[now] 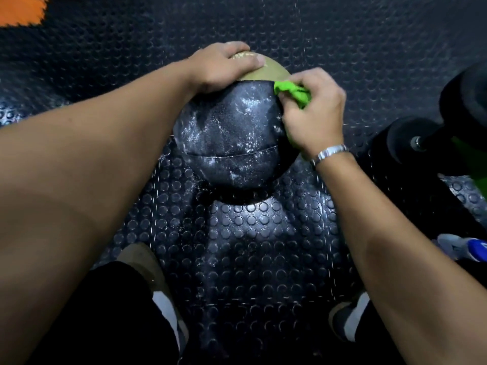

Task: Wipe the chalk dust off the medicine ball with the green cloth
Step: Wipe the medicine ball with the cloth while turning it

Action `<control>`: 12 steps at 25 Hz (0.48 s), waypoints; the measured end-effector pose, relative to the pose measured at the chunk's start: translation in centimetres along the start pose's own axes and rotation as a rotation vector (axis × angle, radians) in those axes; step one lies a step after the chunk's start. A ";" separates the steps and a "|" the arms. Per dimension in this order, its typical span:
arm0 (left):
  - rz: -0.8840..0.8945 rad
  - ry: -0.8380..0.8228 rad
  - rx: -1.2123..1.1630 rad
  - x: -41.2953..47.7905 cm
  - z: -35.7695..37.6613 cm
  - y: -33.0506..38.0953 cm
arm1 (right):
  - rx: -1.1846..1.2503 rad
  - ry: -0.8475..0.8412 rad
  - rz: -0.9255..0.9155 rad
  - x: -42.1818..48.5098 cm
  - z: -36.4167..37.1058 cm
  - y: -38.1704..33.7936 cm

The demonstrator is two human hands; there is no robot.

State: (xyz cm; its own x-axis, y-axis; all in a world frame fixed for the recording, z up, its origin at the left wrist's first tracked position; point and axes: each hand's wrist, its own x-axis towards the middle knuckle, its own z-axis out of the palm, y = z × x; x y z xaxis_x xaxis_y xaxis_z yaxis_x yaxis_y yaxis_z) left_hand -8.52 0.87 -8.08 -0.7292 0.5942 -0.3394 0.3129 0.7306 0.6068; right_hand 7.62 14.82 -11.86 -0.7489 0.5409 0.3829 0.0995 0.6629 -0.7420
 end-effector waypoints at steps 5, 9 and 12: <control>-0.039 -0.074 -0.030 -0.2 -0.4 -0.1 | -0.019 -0.005 0.100 -0.5 -1.3 1.7; -0.051 -0.057 -0.016 -0.2 -0.3 0.1 | 0.033 0.021 0.019 -3.5 -0.4 0.4; -0.046 -0.064 -0.011 -0.3 -0.2 0.1 | 0.061 0.105 0.176 -4.3 -1.1 2.4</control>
State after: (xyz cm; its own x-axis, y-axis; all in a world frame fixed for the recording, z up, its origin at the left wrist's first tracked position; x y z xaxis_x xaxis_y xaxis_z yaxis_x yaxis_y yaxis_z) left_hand -8.42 0.65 -7.77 -0.7020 0.5808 -0.4121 0.2734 0.7542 0.5970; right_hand 11.84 14.65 -14.65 -0.6507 0.6989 0.2970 0.1806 0.5223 -0.8334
